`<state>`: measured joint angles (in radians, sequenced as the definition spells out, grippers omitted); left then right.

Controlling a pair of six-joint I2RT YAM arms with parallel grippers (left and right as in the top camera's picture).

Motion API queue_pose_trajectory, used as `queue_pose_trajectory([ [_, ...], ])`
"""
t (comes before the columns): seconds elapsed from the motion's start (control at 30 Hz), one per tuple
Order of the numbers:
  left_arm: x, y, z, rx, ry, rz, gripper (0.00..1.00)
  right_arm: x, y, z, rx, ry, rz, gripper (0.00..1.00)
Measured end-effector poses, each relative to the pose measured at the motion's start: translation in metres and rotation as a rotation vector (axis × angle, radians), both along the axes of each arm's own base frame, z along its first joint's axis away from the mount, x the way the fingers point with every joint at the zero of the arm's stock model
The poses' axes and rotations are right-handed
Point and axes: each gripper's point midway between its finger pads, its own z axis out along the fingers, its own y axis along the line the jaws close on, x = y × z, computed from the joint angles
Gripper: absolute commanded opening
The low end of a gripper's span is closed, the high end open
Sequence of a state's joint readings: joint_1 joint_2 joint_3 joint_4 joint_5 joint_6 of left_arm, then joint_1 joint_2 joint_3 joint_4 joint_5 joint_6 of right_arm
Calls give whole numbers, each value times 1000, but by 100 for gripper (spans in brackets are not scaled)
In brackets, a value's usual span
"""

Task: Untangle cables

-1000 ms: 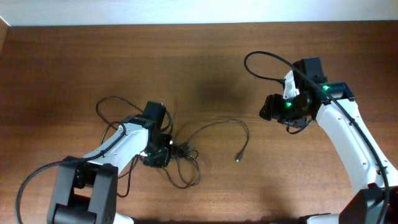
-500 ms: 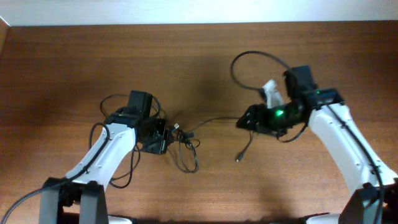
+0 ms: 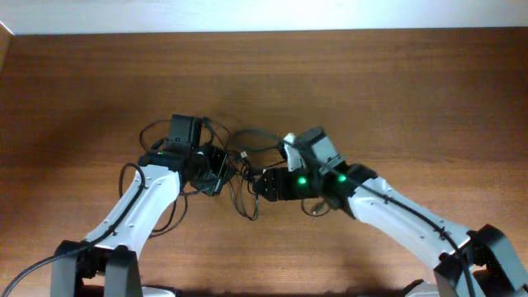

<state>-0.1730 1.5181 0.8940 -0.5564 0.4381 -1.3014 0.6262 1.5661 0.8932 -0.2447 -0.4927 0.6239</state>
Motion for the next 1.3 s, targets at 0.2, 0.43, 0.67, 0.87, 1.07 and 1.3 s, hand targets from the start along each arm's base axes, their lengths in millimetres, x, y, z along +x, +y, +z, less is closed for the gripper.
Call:
queue_pose_trajectory([
  [0.2, 0, -32, 6, -15, -65, -92, 0, 21, -2, -2, -55, -49, -175, 24],
  [0.43, 2, -44, 12, -15, -163, -232, 0, 32, -10, -12, -88, -40, -259, 4],
  [0.67, 7, -69, 33, -3, -431, -563, 0, 54, -39, 34, 45, -96, -239, 4],
  [0.87, 12, -107, 80, -80, -838, -882, 0, 79, -59, 53, 107, -173, -272, 4],
  [1.07, 1, -121, 99, -209, -1064, -1058, 0, 70, -68, 41, 3, -138, -289, 4],
  [1.3, 18, -86, 110, -303, -1072, -935, 0, 57, -79, 42, -102, -82, -311, 4],
])
